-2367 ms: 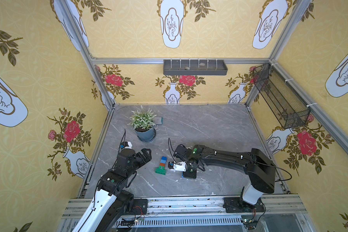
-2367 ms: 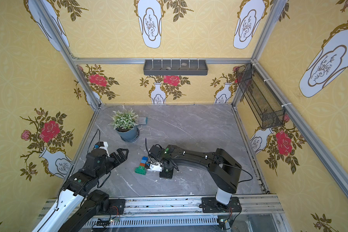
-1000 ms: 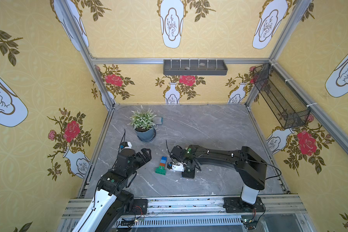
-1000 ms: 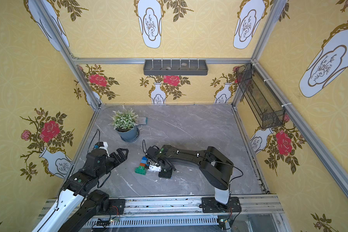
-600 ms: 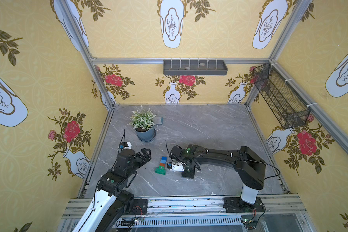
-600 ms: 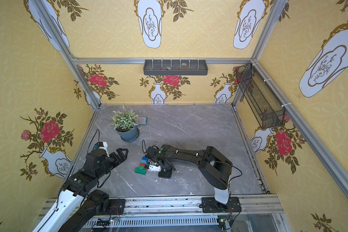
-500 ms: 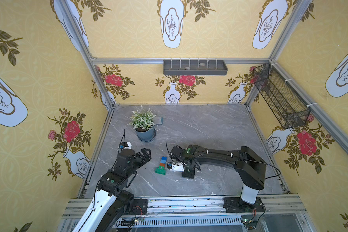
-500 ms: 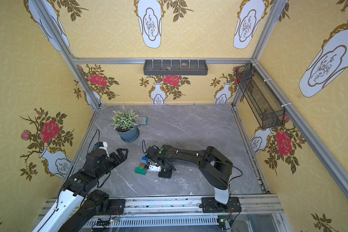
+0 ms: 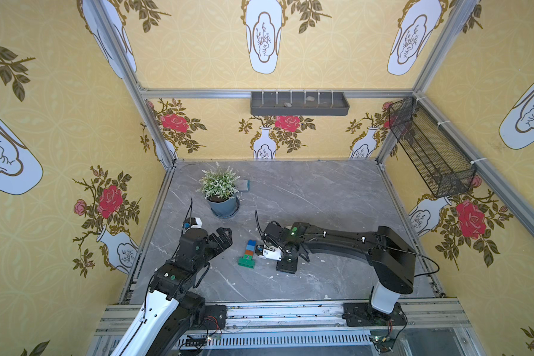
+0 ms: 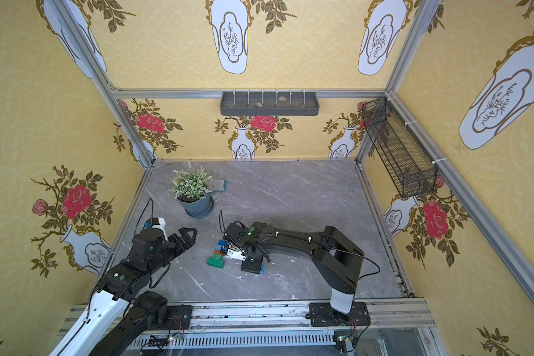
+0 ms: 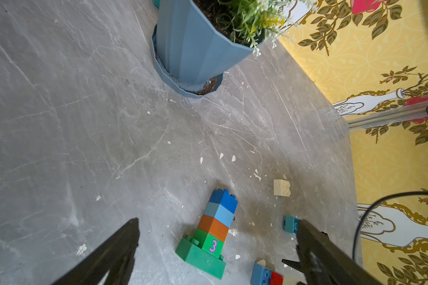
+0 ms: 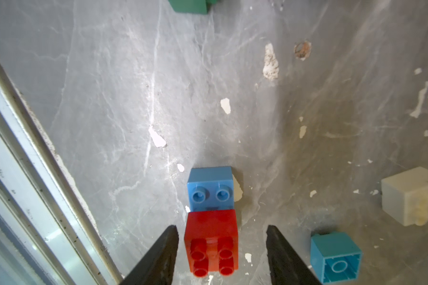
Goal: Assemble the number 1 with lego
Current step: Assemble the lego brick with the lego brick.
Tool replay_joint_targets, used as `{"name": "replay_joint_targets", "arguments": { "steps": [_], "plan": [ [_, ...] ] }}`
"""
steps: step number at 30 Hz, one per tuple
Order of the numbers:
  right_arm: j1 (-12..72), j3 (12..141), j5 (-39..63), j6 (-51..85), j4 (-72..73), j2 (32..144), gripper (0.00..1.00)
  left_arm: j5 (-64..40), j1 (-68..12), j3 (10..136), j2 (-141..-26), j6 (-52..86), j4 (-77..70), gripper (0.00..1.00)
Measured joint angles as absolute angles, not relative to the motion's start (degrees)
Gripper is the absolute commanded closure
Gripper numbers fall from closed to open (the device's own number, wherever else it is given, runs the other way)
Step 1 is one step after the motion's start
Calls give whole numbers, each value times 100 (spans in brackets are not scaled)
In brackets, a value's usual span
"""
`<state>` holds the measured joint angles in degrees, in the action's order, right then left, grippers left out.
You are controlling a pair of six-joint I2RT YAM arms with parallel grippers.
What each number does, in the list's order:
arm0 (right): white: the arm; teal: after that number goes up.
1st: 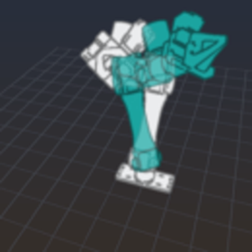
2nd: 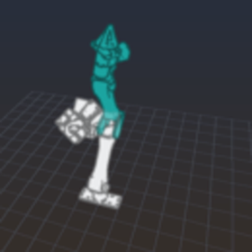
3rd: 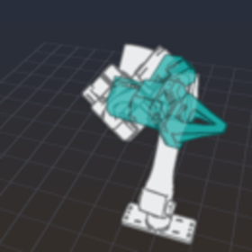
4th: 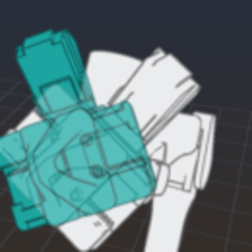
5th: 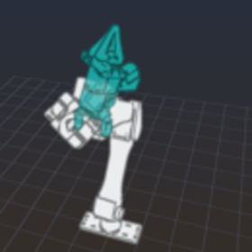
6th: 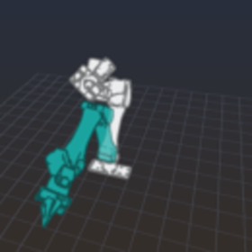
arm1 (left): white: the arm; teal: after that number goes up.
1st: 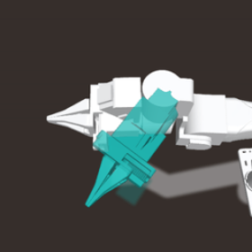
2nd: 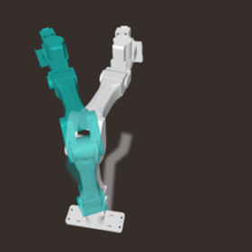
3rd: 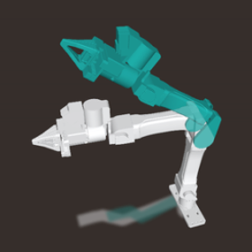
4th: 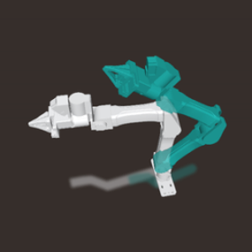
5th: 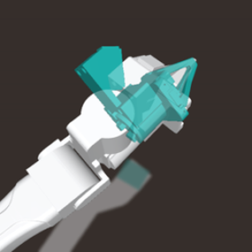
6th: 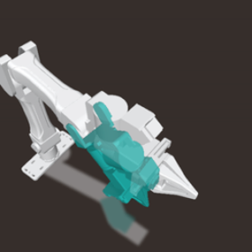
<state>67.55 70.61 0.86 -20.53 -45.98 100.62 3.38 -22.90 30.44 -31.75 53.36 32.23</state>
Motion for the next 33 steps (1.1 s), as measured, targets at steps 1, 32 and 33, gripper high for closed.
{"name": "replay_joint_targets", "arguments": {
  "steps": [1, 32, 33],
  "plan": [
    [6753, 7054, 102, -2029, -4574, 9972, 39, 336, -2290, 3048, -3186, 5319, 3221, 1],
    [6396, 4456, -2475, 5913, -3752, 5732, 42, -1872, -4600, 3883, -6248, 4735, 2320, 11],
    [6383, 4456, -2287, 6010, -3743, 5846, 42, -1907, -4657, 3913, -6418, 4737, 2320, 11]
  ]
}}
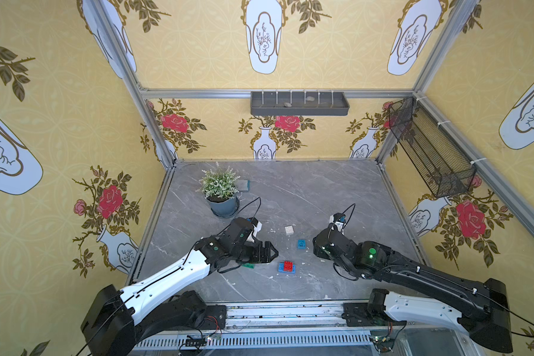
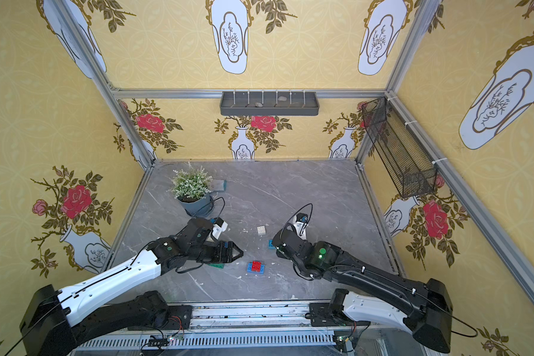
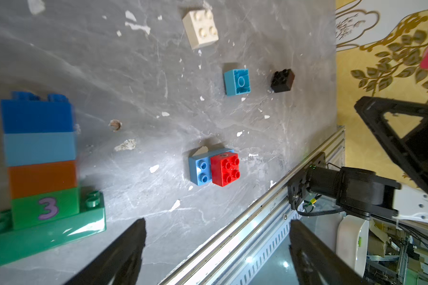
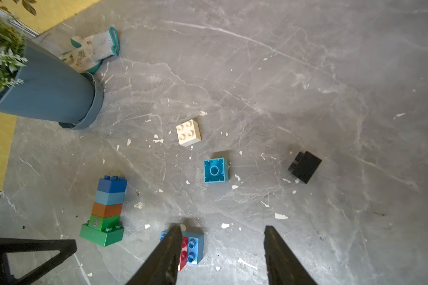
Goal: Assemble the number 1 with lego
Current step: Assemble the lego brick with the lego brick.
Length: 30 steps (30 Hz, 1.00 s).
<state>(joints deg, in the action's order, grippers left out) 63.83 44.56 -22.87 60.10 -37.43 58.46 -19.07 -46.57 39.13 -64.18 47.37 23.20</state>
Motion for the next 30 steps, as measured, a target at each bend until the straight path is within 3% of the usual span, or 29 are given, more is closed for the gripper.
{"name": "replay_joint_targets", "arguments": {
  "steps": [6, 14, 21, 30],
  "plan": [
    [6388, 4270, -1162, 6169, -3350, 6342, 40, -2235, -4790, 4150, -7321, 4746, 2272, 21],
    [6405, 3688, 19, 6453, -2408, 6508, 44, -2493, -4792, 4139, -7749, 4768, 2062, 30],
    [6302, 3671, 395, 6471, -1933, 6849, 49, -2554, -4762, 4141, -8031, 4727, 1879, 38],
    [6300, 3634, 582, 6598, -1673, 7083, 54, -2672, -4689, 4206, -8342, 4604, 1715, 40]
  ]
}}
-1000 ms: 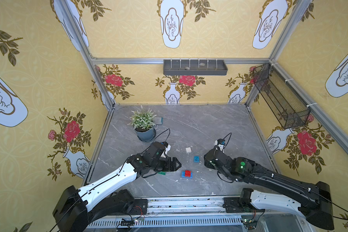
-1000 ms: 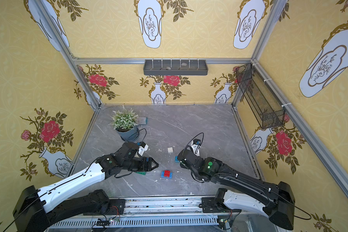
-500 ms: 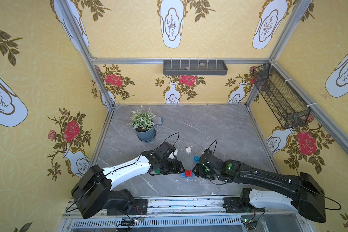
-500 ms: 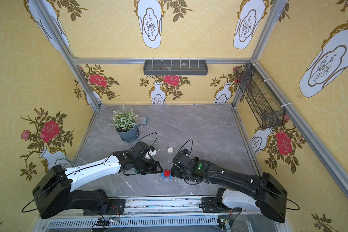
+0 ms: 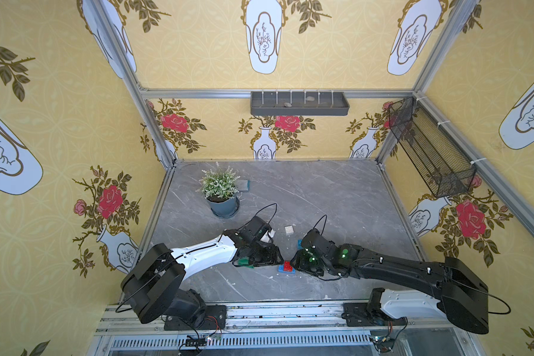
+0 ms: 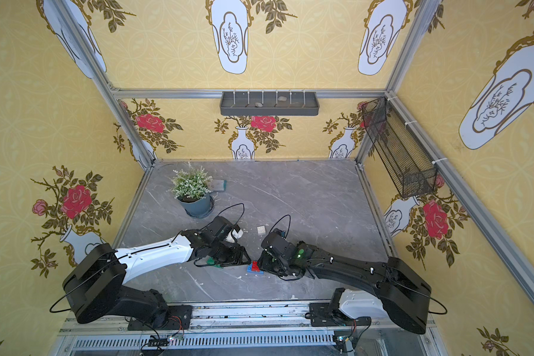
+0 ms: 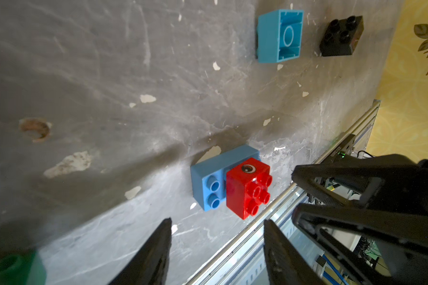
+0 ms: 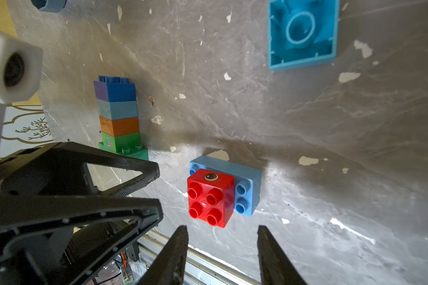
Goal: Assemble the number 1 with lego
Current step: Assemble the lego brick with the lego brick.
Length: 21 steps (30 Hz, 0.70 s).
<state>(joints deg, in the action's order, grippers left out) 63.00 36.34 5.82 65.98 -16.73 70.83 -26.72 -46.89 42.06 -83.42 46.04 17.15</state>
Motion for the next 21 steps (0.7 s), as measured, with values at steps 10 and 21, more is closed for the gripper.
{"name": "replay_joint_targets", "arguments": {
  "steps": [10, 21],
  "plan": [
    [6178, 3632, 725, 6600, -1616, 7242, 59, -2867, -4687, 4329, -8665, 4541, 1551, 43],
    [6020, 3618, 1044, 6442, -1461, 7435, 61, -3009, -4678, 4329, -8764, 4545, 1544, 46]
  ]
}}
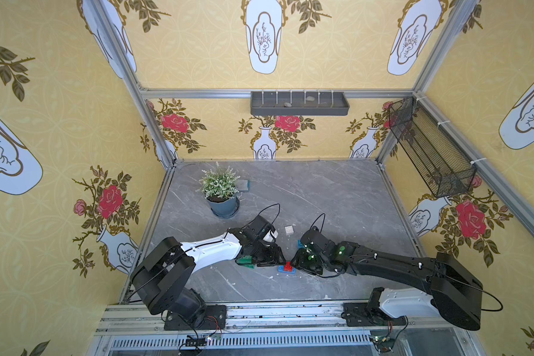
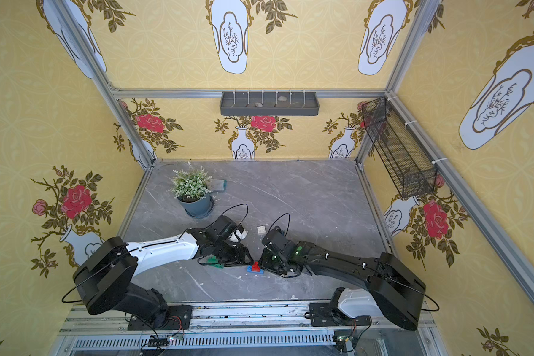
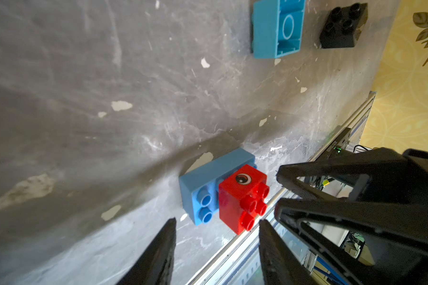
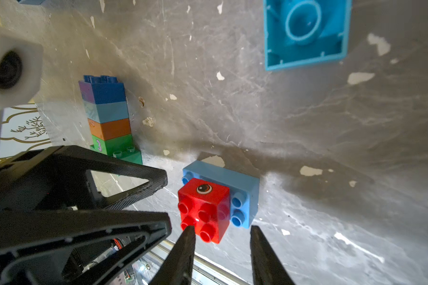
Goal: Assemble the number 1 with lego
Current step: Assemble the lego brick with the lego brick.
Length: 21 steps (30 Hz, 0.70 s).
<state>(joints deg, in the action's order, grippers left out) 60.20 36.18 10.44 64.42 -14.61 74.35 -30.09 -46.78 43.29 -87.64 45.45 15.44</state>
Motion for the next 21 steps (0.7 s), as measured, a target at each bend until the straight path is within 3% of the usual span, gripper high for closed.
{"name": "replay_joint_targets", "arguments": {
  "steps": [21],
  "plan": [
    [5846, 3741, 1468, 6184, -1192, 7942, 74, -3262, -4670, 4473, -9102, 4541, 1490, 60]
  ]
}}
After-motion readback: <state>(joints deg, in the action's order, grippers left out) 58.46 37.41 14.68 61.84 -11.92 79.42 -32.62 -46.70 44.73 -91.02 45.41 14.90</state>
